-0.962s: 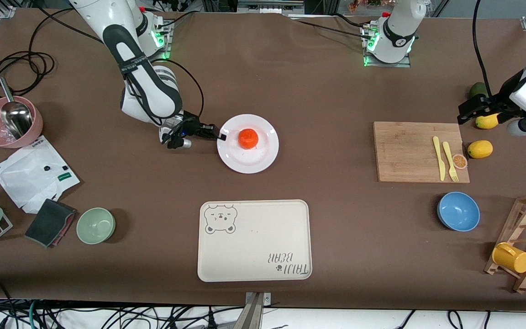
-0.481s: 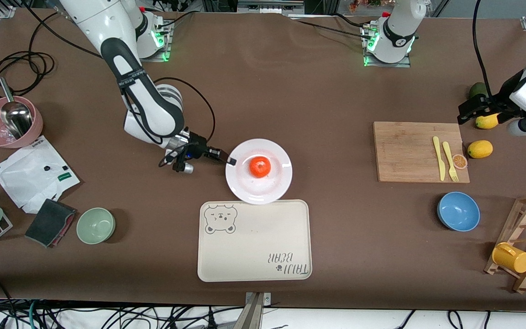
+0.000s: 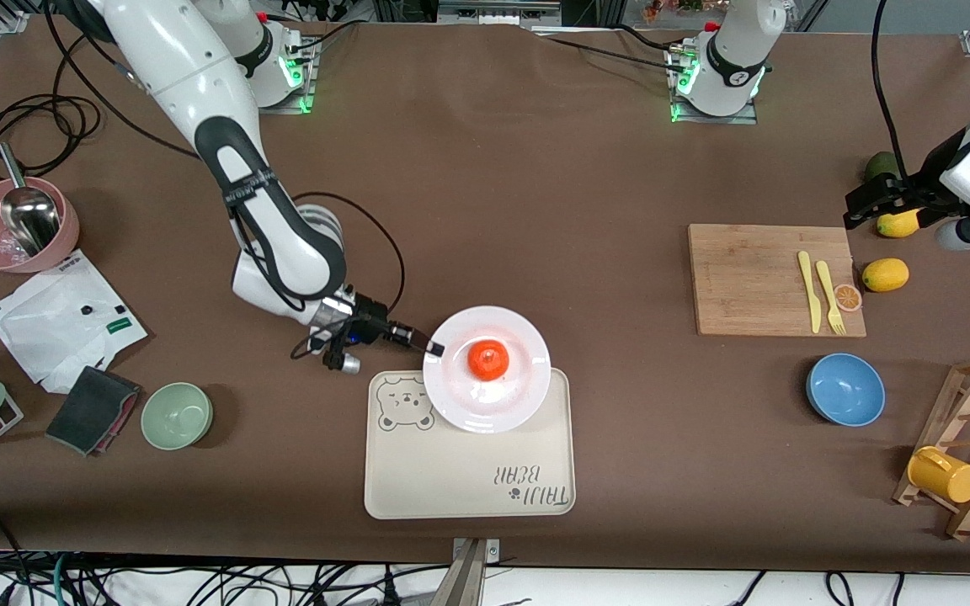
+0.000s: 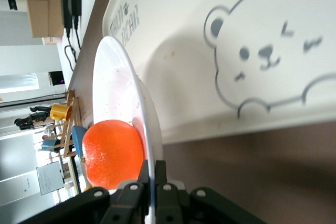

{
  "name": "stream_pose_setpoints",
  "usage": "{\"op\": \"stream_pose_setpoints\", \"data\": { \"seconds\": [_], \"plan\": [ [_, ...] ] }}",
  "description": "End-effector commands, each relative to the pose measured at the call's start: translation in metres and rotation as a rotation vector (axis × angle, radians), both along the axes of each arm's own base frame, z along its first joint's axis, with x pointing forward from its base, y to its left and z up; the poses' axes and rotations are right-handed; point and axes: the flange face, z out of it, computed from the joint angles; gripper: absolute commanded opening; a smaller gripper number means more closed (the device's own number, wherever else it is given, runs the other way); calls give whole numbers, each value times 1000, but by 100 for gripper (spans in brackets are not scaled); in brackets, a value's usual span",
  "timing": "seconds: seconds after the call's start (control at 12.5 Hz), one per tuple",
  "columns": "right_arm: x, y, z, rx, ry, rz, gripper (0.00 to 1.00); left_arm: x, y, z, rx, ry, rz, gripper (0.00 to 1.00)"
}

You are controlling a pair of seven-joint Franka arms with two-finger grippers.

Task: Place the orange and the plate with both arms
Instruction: 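Lift the plate with the orange and carry it onto the bear tray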

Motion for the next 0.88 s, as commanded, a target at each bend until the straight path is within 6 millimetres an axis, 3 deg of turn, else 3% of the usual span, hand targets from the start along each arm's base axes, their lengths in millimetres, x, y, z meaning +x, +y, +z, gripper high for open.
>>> {"op": "stream_pose_setpoints", "data": {
  "seconds": [0.0,0.24,0.48,0.64,0.8],
  "plan": [
    [46,-5,-10,-50,-10,-1,0,2,2,6,20,4,-19,100],
    [77,-13,5,-37,21,6,0,2,1,6,20,4,-21,100],
    [75,-19,-4,-44,31,6,2,2,2,6,20,4,-19,100],
    [69,-15,-11,-56,25,29,19,2,2,6,20,4,-19,100],
    [68,-17,-12,-75,21,41,28,2,2,6,20,4,-19,100]
  ]
}}
